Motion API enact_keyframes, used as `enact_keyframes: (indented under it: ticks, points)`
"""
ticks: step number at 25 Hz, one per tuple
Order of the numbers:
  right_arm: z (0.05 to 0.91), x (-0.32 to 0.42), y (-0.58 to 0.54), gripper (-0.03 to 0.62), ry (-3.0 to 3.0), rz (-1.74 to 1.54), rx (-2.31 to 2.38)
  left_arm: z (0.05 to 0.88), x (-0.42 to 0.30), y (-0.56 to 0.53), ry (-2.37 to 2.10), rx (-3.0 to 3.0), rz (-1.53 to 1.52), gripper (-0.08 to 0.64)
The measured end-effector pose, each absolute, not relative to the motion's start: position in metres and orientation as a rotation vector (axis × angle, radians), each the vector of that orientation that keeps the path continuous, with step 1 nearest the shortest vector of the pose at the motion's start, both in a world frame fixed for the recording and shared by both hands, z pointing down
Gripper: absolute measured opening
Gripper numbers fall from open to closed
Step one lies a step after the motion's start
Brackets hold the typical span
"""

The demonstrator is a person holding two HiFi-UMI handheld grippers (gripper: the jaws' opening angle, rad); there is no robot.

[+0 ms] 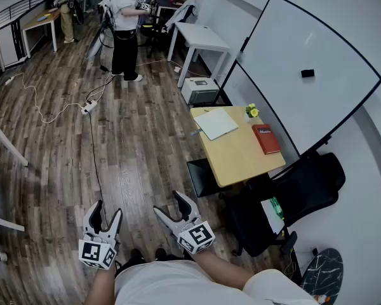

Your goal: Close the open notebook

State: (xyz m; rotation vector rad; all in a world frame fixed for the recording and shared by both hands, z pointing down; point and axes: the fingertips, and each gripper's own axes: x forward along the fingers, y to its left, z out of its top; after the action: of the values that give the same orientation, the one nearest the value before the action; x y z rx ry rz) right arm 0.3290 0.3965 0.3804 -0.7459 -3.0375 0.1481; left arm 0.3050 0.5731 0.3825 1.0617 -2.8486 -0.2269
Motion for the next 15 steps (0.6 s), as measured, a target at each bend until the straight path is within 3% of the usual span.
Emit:
enact_keyframes:
  ticks: [15]
  points:
    - [0.385, 0.341, 0.356, 0.344, -3.057, 0.113, -0.656, 0.387, 0.320, 0.538, -2.802, 1.113, -0.145, 0.262]
